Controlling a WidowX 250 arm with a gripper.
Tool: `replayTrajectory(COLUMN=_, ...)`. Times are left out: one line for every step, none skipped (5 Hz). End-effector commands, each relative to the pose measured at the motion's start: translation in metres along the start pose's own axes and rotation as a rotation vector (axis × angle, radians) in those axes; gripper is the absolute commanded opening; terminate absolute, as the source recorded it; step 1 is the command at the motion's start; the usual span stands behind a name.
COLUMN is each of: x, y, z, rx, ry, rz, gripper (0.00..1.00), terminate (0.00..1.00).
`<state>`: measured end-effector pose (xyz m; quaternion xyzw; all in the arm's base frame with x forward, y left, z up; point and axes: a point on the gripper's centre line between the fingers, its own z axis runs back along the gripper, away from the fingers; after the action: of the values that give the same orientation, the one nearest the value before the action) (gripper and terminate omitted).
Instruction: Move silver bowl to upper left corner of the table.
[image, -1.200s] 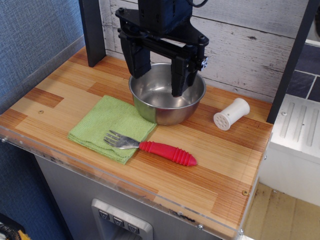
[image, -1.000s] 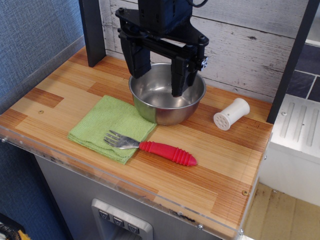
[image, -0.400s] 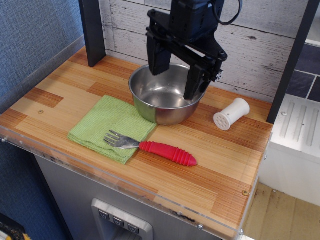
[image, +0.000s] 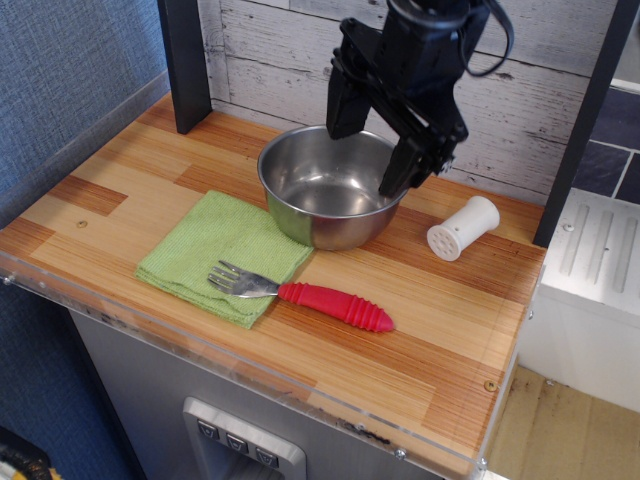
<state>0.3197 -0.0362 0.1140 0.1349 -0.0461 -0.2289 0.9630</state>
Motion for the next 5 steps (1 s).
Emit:
replayTrajectory(x=0.004, y=-0.004, z=-0.034, rx=0.033, ry=-0.064, rz=0.012, gripper=1.0, terminate=0.0)
replayTrajectory(x=0.001, y=-0.01, z=-0.052, rx=0.002, ry=-0.066, rz=0.047, gripper=1.0, terminate=0.0)
replayTrajectory(x=0.004, y=-0.007, z=-0.069, rx=0.015, ry=-0.031, rz=0.012, gripper=1.0, terminate=0.0)
replayTrajectory(x=0.011, y=0.002, z=-0.073, rx=0.069, ry=-0.028, rz=-0.022, gripper=1.0, terminate=0.0)
replayTrajectory(x=0.018, y=0.008, z=-0.069, rx=0.118, ry=-0.03, rz=-0.052, gripper=1.0, terminate=0.0)
